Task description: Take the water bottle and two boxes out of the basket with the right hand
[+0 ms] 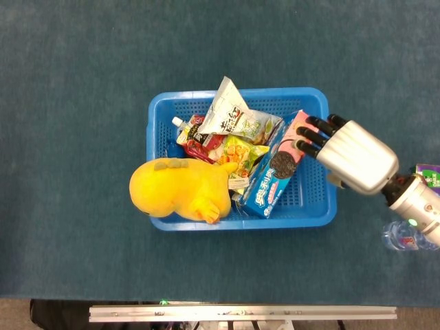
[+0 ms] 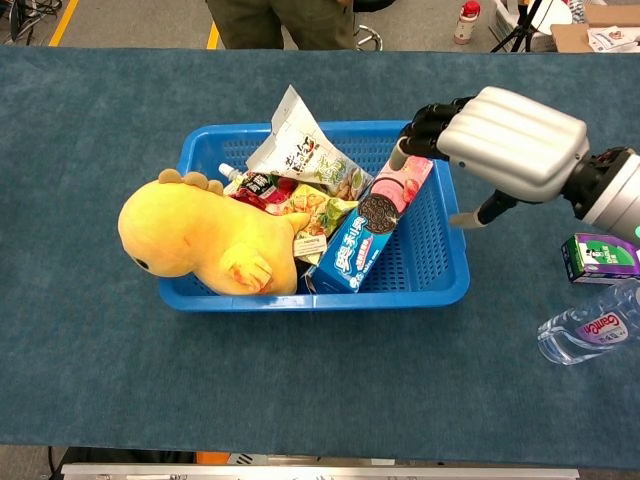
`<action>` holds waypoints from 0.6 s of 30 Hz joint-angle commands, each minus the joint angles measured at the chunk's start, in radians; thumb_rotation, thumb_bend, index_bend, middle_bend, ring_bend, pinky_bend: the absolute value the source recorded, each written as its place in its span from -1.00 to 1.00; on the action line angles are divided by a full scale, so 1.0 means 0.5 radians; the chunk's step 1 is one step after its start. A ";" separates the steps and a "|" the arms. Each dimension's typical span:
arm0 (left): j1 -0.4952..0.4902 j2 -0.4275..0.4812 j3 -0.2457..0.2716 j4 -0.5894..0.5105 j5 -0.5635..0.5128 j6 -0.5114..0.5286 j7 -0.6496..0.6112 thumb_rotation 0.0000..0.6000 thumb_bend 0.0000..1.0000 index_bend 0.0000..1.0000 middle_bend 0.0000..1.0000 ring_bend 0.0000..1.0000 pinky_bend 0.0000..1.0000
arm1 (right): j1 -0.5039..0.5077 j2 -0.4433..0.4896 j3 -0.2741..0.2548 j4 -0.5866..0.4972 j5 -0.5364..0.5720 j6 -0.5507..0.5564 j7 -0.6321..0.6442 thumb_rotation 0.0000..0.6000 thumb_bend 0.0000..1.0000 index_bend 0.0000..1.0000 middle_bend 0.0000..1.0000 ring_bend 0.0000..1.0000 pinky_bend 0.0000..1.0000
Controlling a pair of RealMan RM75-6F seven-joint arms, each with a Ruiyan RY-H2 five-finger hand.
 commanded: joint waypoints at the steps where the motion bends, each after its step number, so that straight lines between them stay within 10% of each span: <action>1: 0.001 0.000 0.000 -0.001 0.002 0.002 -0.001 1.00 -0.59 -0.45 -0.80 -0.91 -0.56 | 0.009 -0.018 -0.004 0.008 -0.001 -0.007 -0.006 1.00 -1.00 -0.37 -0.40 -0.56 -0.21; 18: 0.010 0.015 0.011 -0.012 0.031 0.018 -0.016 1.00 -0.60 -0.45 -0.80 -0.91 -0.56 | 0.139 -0.322 0.003 0.241 0.014 -0.106 0.079 1.00 -1.00 -0.37 -0.40 -0.58 -0.29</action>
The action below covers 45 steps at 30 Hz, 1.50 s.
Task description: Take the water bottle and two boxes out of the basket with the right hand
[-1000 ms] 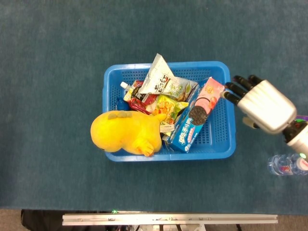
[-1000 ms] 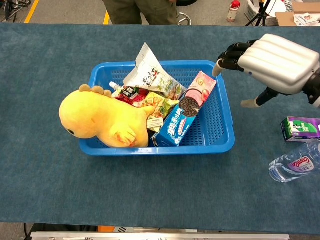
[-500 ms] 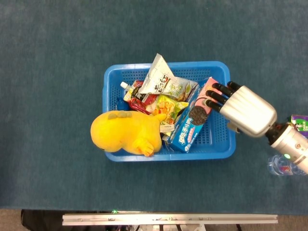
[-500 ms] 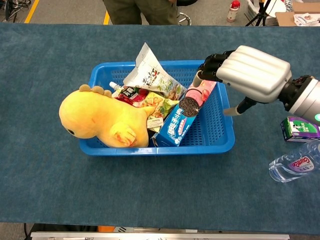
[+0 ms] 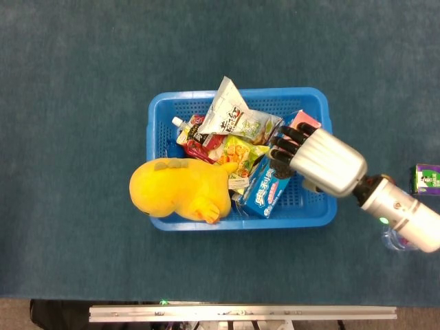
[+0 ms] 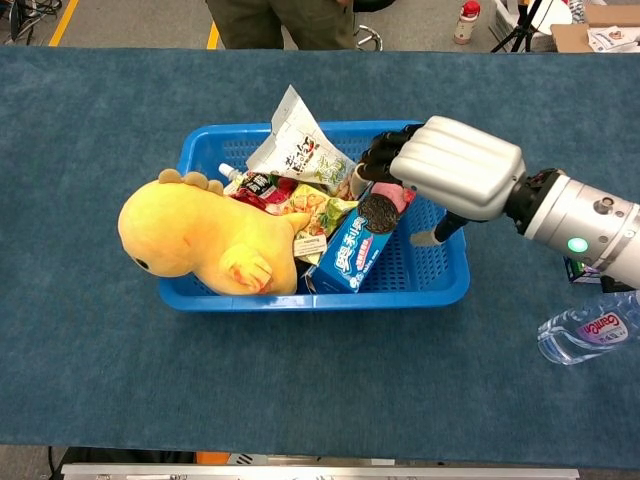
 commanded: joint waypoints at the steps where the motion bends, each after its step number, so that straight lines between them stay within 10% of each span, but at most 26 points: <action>1: 0.002 0.003 0.002 -0.005 0.006 0.004 -0.002 1.00 -0.59 -0.45 -0.80 -0.91 -0.56 | 0.024 -0.045 0.002 0.042 0.000 -0.011 0.004 1.00 -1.00 -0.37 -0.40 -0.58 -0.30; 22: 0.010 -0.001 -0.009 -0.001 0.013 0.035 -0.026 1.00 -0.59 -0.44 -0.80 -0.91 -0.56 | 0.094 -0.206 0.000 0.254 0.087 -0.047 0.032 1.00 -1.00 -0.37 -0.33 -0.58 -0.32; 45: 0.013 0.004 -0.010 -0.005 0.013 0.035 -0.024 1.00 -0.60 -0.44 -0.80 -0.91 -0.54 | 0.084 -0.225 -0.020 0.311 0.025 0.125 0.058 1.00 -1.00 -0.03 0.23 -0.03 -0.31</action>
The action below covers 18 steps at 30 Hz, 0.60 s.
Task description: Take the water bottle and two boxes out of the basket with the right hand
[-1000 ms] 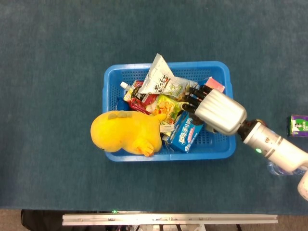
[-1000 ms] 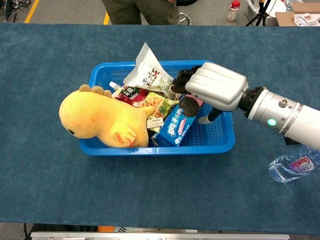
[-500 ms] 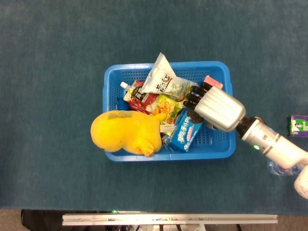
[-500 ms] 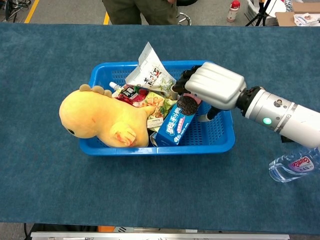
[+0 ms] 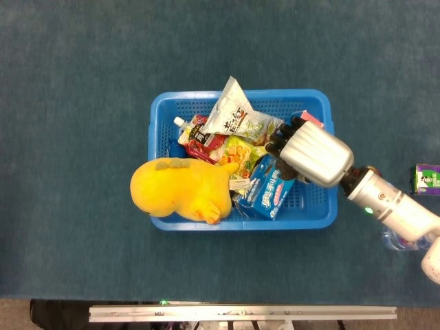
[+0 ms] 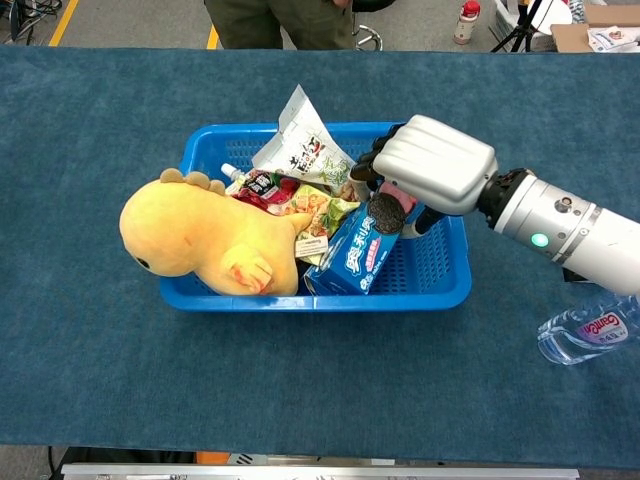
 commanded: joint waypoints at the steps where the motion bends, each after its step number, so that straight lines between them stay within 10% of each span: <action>1: -0.001 -0.001 -0.002 0.000 0.000 0.001 0.000 1.00 -0.59 -0.44 -0.80 -0.91 -0.54 | -0.002 0.006 0.001 -0.008 -0.009 0.020 0.005 1.00 -1.00 -0.03 0.23 -0.03 -0.31; 18: 0.002 -0.003 -0.007 0.000 -0.011 0.003 0.007 1.00 -0.59 -0.44 -0.80 -0.91 -0.54 | -0.029 0.219 0.070 -0.224 -0.043 0.169 -0.143 1.00 -1.00 0.03 0.25 -0.01 -0.31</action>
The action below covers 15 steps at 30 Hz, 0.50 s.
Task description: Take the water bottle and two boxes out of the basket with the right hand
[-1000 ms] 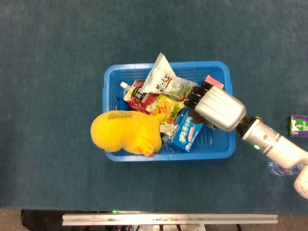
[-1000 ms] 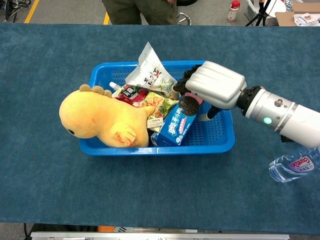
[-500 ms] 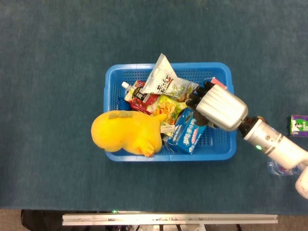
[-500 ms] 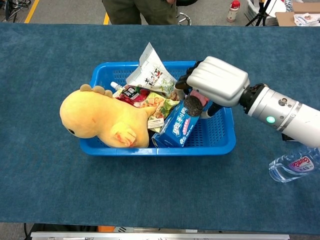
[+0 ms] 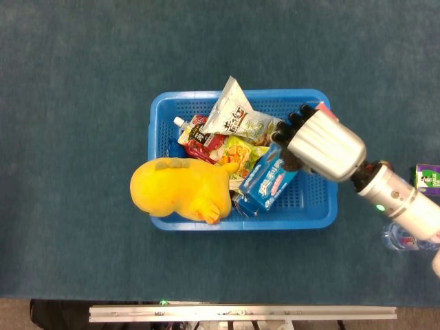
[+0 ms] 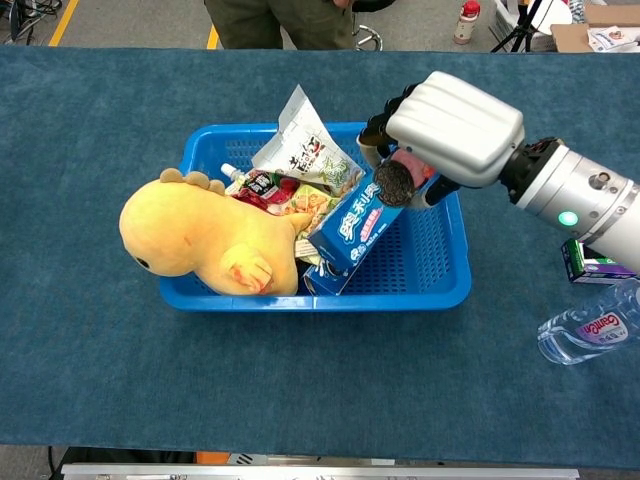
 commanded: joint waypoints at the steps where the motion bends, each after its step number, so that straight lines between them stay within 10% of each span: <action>1: 0.001 0.000 -0.002 -0.001 -0.003 0.003 0.001 1.00 -0.59 -0.44 -0.80 -0.91 -0.54 | -0.018 0.080 0.017 -0.072 0.003 0.029 -0.060 1.00 -1.00 0.03 0.25 -0.01 -0.31; 15: 0.003 -0.007 -0.004 -0.003 -0.005 0.005 0.029 1.00 -0.60 -0.44 -0.80 -0.91 -0.54 | -0.166 0.495 0.025 -0.365 0.028 0.171 -0.208 1.00 -1.00 0.04 0.25 -0.01 -0.31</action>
